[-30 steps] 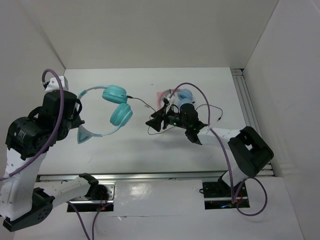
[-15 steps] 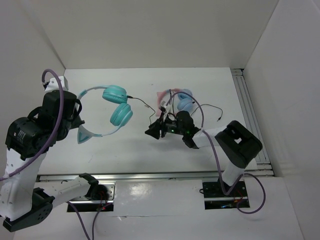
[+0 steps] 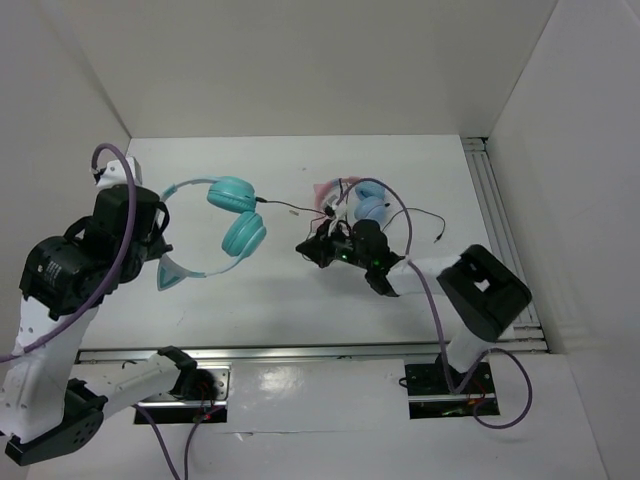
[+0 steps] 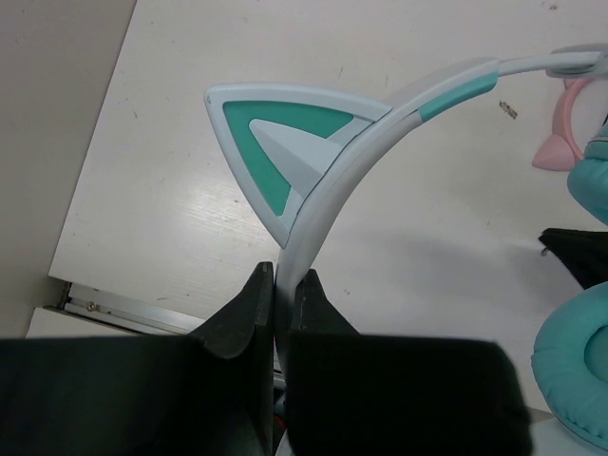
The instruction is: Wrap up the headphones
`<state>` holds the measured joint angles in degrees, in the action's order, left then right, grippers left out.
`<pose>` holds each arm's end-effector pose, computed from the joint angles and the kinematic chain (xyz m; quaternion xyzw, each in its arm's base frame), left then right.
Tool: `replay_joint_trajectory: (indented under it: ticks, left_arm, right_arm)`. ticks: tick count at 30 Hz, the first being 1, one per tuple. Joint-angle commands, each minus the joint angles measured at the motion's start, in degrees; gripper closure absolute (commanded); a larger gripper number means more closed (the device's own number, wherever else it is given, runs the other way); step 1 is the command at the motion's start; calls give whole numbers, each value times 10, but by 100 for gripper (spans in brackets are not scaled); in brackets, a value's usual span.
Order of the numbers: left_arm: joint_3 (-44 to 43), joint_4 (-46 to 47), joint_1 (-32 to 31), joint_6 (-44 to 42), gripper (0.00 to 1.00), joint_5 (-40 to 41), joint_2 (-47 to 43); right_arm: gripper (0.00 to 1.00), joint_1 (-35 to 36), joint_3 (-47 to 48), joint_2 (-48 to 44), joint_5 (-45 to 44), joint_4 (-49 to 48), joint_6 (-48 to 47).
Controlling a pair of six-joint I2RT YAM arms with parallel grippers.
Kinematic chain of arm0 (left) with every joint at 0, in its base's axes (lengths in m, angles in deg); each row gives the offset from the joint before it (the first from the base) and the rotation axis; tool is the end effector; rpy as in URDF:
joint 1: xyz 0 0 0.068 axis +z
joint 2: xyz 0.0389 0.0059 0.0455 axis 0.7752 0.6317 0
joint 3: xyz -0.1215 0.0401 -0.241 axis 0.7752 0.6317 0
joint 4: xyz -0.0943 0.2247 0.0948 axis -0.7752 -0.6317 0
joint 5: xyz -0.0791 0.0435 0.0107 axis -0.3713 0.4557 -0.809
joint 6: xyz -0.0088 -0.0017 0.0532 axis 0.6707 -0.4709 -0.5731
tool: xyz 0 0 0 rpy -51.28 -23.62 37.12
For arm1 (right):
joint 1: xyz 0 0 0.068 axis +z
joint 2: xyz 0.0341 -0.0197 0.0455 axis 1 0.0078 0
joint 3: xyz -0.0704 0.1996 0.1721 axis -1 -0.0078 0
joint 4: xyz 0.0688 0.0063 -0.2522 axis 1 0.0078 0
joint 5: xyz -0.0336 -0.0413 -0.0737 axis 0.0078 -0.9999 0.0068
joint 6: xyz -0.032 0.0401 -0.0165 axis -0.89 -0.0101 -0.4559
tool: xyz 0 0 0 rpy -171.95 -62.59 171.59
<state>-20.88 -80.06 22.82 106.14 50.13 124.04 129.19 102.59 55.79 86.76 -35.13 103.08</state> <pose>0.1032 -0.0304 0.4791 -0.1981 0.8440 0.0285 0.4976 0.2490 0.2250 0.1848 -0.2794 0.6950 0.4418 0.4937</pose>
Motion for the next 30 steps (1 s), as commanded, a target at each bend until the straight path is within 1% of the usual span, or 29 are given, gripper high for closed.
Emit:
replay_joint_trajectory:
  ticks: [1, 2, 3, 4, 5, 6, 7, 8, 10, 11, 12, 14, 15, 18, 19, 20, 21, 22, 25, 26, 29, 30]
  left_arm:
    - [39, 89, 3, 4, 100, 25, -8]
    - [55, 101, 3, -3, 100, 42, -8]
    - [73, 113, 8, -12, 100, 49, -8]
    - [110, 125, 9, -12, 100, 49, -8]
    - [127, 146, 9, -12, 100, 55, -8]
    - [146, 158, 9, -12, 100, 55, -8]
    - [185, 172, 9, -12, 100, 55, -8]
    - [202, 188, 9, -17, 100, 38, -1]
    - [238, 223, 9, -41, 100, 12, 26]
    - [238, 229, 2, -54, 100, -27, 40]
    - [247, 234, -5, -79, 100, -46, 53]
    - [263, 251, -48, -96, 100, -89, 77]
    - [277, 271, -81, -117, 100, -109, 95]
    - [299, 302, -136, -143, 100, -176, 115]
    - [306, 314, -182, -163, 100, -191, 120]
    - [313, 338, -206, -172, 100, -205, 120]
    - [322, 347, -229, -181, 100, -214, 120]
    - [322, 347, -277, -193, 100, -214, 126]
    - [317, 353, -346, -207, 100, -207, 140]
    - [317, 353, -382, -215, 100, -214, 148]
    - [317, 364, -426, -233, 100, -251, 148]
    - [317, 372, -426, -233, 100, -256, 148]
  right_arm:
    - [100, 22, -14, -141, -161, 80, -54]
    - [100, 32, -25, -172, -222, 147, -75]
    - [100, 49, -25, -201, -288, 178, -76]
    - [100, 49, -25, -252, -400, 206, -76]
    - [100, 49, -25, -276, -449, 258, -69]
    - [100, 49, -15, -298, -486, 282, -69]
    - [100, 49, -6, -337, -512, 304, -77]
    - [100, 49, 19, -353, -512, 343, -84]
    - [100, 61, 47, -387, -502, 375, -114]
    - [100, 67, 74, -394, -496, 405, -128]
    - [100, 74, 87, -401, -490, 424, -158]
    - [100, 95, 120, -413, -469, 455, -187]
    - [100, 110, 130, -413, -452, 491, -213]
    - [99, 131, 142, -418, -445, 529, -244]
    - [99, 136, 142, -418, -444, 530, -244]
    - [99, 143, 142, -418, -444, 538, -251]
    - [99, 143, 142, -412, -444, 544, -251]
    - [99, 149, 142, -412, -438, 544, -251]
    - [100, 149, 142, -395, -433, 538, -257]
    - [100, 149, 142, -388, -433, 538, -257]
    - [100, 144, 149, -352, -420, 544, -257]
    - [100, 138, 149, -339, -415, 544, -257]
